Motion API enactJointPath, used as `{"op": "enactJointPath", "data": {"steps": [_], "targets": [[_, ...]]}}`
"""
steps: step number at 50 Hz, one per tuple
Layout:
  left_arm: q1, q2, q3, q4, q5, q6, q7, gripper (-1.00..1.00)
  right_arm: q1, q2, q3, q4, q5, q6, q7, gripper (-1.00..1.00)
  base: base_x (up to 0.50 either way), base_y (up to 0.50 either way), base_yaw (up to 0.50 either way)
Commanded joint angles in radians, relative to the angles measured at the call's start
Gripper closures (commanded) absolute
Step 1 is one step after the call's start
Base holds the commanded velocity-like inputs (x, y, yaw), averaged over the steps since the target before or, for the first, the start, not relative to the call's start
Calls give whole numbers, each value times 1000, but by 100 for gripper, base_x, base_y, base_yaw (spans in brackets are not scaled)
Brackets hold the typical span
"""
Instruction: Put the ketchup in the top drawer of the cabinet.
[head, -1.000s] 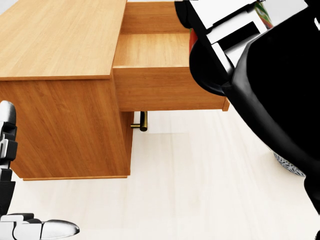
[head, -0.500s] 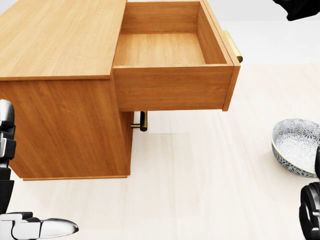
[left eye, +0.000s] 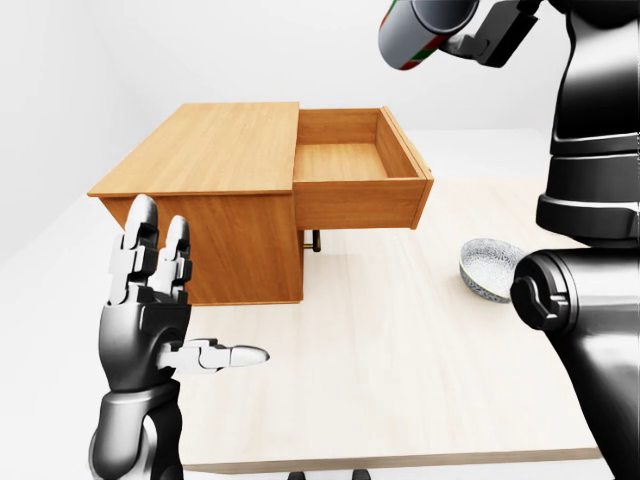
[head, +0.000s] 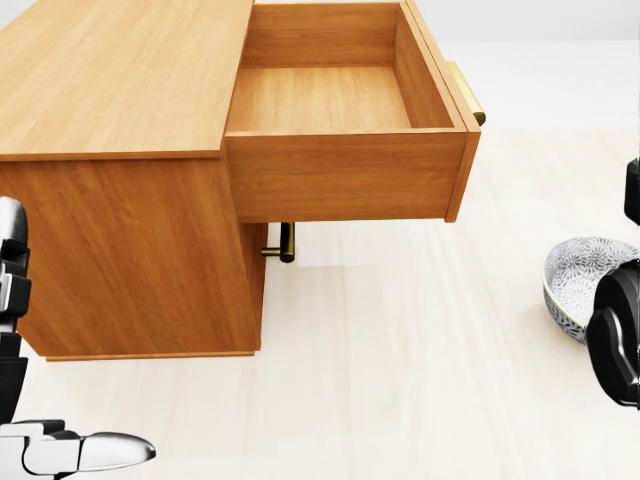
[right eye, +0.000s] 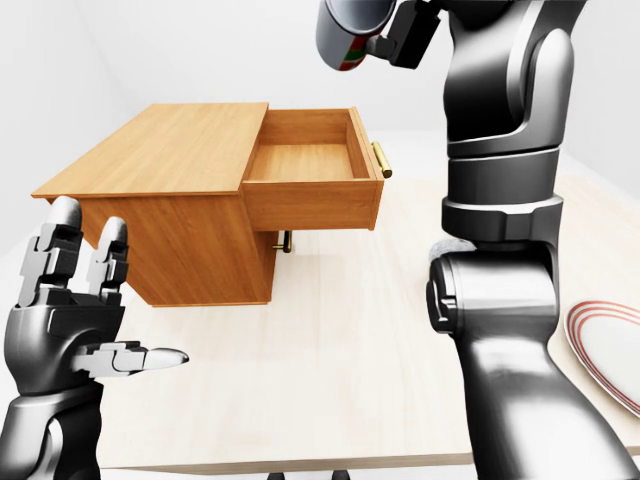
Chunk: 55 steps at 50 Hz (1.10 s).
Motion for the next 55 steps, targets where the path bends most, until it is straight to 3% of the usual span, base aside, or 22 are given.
{"op": "enactJointPath", "data": {"steps": [1,20,37,55], "targets": [[-3,1,0,0,0,0,2,-100,-130,-4,-5,278,104,0,0,100,0,0,0],[0,2,-4,4,2,0,0,-100,-189,-19,-12,534,226,0,0,100,0,0,0],[2,0,-13,18,14,0,1,-100,-106,-104,-24,648,303,0,0,100,0,0,0],[8,-1,-24,19,21,0,4,-100,-75,-143,-51,771,386,0,0,100,0,0,0]]}}
